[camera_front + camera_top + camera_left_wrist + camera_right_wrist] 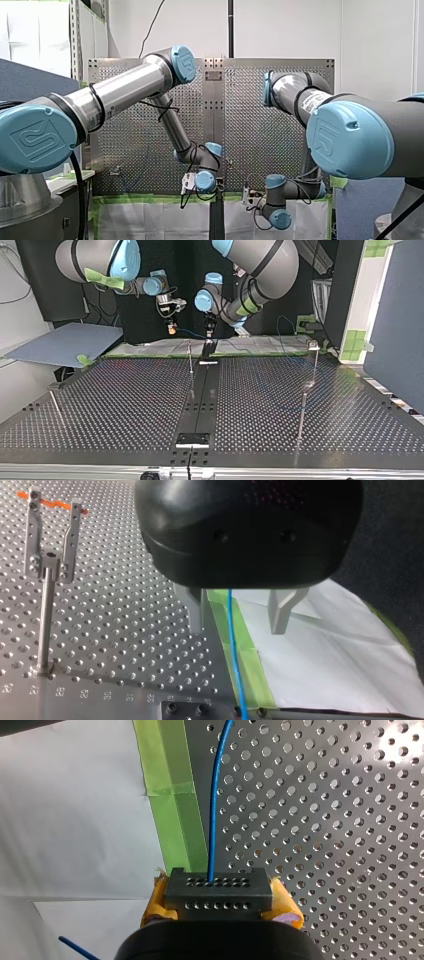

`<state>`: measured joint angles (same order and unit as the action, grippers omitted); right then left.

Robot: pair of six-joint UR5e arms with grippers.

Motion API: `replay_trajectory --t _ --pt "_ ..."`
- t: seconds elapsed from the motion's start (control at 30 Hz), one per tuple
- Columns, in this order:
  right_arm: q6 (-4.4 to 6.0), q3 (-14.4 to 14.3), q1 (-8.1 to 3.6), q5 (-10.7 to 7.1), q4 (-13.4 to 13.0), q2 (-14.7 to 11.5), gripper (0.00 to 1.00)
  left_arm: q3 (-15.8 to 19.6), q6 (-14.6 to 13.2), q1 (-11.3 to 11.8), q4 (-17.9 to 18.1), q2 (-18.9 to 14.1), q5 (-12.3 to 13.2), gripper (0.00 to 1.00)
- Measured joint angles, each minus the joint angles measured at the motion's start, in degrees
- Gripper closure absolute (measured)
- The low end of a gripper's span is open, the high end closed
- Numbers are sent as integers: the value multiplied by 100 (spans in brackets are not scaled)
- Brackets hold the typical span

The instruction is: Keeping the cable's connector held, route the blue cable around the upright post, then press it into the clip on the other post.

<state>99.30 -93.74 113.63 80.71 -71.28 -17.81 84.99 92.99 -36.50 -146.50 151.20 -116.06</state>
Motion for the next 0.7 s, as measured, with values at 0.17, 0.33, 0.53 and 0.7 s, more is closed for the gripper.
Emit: replay_trajectory --t 0.17,0.33,0.53,0.7 --pt "-2 -3 5 -1 1 0 100 -1 21 40 -2 0 45 0" --pt "2 -3 12 -2 0 0 100 -3 69 88 -17 0 -17 0" --pt "2 -2 14 -2 -2 1 100 -65 155 165 -21 0 72 0" --pt "-1 -1 19 -15 -2 1 100 -234 210 191 -87 29 177 0"
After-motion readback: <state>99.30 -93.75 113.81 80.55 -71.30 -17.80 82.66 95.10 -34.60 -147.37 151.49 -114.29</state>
